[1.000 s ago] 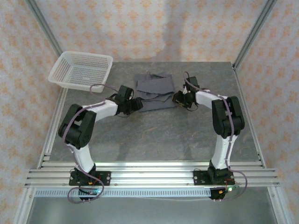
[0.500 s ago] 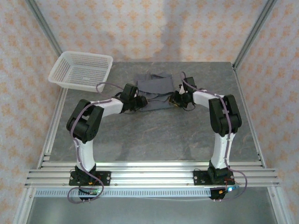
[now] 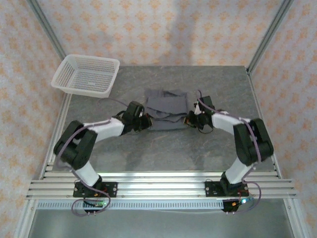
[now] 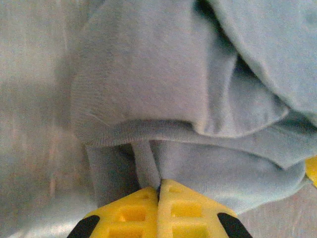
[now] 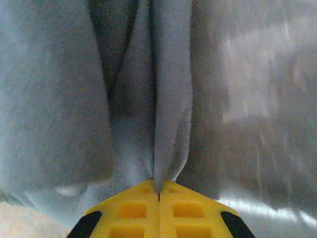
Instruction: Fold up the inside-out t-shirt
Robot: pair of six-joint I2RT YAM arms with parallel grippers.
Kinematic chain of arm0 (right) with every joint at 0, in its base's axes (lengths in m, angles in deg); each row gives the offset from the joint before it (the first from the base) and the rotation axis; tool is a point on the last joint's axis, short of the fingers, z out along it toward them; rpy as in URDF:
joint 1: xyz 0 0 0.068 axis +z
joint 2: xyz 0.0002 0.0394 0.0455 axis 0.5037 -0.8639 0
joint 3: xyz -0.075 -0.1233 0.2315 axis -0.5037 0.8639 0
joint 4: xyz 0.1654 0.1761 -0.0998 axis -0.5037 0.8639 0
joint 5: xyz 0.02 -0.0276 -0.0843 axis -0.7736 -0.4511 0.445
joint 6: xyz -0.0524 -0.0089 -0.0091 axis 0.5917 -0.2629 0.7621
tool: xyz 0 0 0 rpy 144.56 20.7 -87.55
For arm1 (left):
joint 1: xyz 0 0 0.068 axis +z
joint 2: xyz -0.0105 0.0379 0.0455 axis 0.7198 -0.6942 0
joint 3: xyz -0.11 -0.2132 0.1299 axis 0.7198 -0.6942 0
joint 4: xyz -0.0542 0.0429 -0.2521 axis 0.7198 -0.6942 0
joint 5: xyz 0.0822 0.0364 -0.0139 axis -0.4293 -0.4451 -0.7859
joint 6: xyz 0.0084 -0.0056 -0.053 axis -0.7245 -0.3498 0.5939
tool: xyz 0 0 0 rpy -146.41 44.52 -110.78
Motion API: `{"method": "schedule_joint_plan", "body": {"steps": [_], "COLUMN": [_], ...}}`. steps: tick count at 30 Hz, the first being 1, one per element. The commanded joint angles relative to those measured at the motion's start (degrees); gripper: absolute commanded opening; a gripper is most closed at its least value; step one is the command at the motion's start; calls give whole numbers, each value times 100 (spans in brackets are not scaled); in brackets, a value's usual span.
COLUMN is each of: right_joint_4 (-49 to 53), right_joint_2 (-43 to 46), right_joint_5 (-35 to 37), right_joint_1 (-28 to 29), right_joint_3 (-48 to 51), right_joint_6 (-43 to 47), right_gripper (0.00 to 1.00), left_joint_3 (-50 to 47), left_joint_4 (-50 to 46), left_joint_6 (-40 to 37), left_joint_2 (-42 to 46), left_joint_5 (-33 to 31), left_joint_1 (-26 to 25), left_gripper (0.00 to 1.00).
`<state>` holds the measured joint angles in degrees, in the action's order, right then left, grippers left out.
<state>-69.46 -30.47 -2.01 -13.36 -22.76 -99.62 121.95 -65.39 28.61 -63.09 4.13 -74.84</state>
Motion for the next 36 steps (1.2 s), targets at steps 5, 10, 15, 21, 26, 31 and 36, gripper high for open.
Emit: {"method": "schedule_joint_plan", "body": {"steps": [5, 10, 15, 21, 26, 31, 36], "right_joint_4": [797, 1369, 1051, 220, -305, -521, -671], "right_joint_2": [1935, 3214, 3378, 1985, 1454, 1200, 1180], "right_joint_5": [181, 394, 904, 560, 43, -179, -85], "right_joint_1": [210, 196, 178, 159, 203, 217, 228], "right_joint_3": [1378, 1400, 1329, 847, 612, 594, 678], "right_joint_6": [11, -133, -264, -274, -466, -588, -736], "right_gripper": [28, 34, 46, 48, 44, 38, 28], "left_joint_3": [-763, -656, -363, -330, -343, -282, -107], "left_joint_4": [-766, -1144, -1504, -1089, -949, -544, -96], "left_joint_6": [331, 392, 221, 158, 80, 10, -16], "left_joint_2": [1122, 1777, 2019, 1738, 1440, 877, 320], "left_joint_5": [-799, -1260, -1687, -1715, -1769, -1259, -1157], "left_joint_1": [-949, -1075, -1043, -756, -592, -500, -461], "left_gripper": [47, 53, 52, 61, 62, 60, 58]}}
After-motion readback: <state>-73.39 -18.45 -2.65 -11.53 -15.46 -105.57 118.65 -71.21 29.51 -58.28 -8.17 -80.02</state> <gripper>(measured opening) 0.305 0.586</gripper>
